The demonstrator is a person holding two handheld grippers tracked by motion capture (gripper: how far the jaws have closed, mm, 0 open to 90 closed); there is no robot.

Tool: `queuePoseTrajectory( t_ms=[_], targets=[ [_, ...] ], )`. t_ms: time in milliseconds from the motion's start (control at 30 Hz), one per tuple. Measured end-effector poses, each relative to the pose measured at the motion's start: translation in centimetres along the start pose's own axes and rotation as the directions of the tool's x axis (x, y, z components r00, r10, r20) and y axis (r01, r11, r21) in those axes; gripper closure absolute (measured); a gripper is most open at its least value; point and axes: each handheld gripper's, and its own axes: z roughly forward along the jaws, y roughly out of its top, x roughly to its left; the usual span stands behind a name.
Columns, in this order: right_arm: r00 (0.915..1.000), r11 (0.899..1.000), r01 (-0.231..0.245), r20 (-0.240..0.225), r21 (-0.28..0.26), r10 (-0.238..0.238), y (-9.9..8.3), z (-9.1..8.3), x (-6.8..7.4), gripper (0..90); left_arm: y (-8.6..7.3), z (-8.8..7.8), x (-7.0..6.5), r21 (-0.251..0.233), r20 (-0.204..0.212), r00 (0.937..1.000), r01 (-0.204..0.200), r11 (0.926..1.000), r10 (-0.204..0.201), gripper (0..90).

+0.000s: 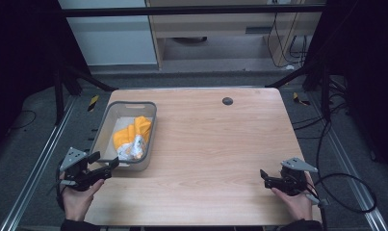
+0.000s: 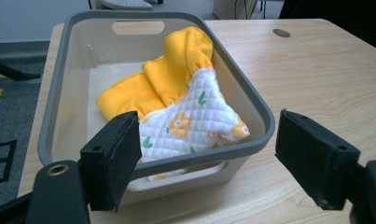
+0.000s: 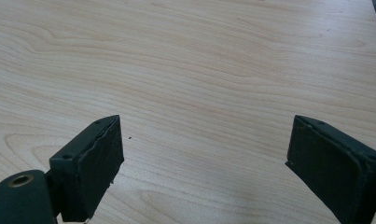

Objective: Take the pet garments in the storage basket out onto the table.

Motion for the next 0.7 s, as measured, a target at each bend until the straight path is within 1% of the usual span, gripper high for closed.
queuePoseTrajectory(
  t_ms=[100,167,433,600,700],
  targets=[
    [1.0000,1.000,-0.001,0.003,-0.001,0.001,0.0,0.0,0.0,10.3,0.5,0.1,0.0,-0.002,-0.001,1.0000,-0.007,1.0000,0.007,21.7],
    [1.0000,1.000,0.002,0.005,-0.002,-0.002,0.0,0.0,0.0,10.3,0.9,0.3,-0.1,-0.003,-0.005,0.9998,-0.020,0.9998,0.020,21.6],
    [1.0000,1.000,0.006,-0.002,-0.002,-0.006,0.0,0.0,0.1,11.1,2.3,1.2,-0.6,-0.006,-0.007,0.9991,-0.041,0.9992,0.041,21.5],
    [1.0000,1.000,0.002,-0.003,-0.001,-0.002,0.1,-0.1,0.1,11.1,3.1,1.6,-0.5,-0.011,-0.007,0.9993,-0.037,0.9993,0.037,21.4],
    [1.0000,1.000,0.008,0.000,-0.002,-0.008,0.0,0.0,0.1,11.1,3.5,1.9,-0.5,-0.014,-0.005,0.9993,-0.038,0.9992,0.038,21.3]
  ],
)
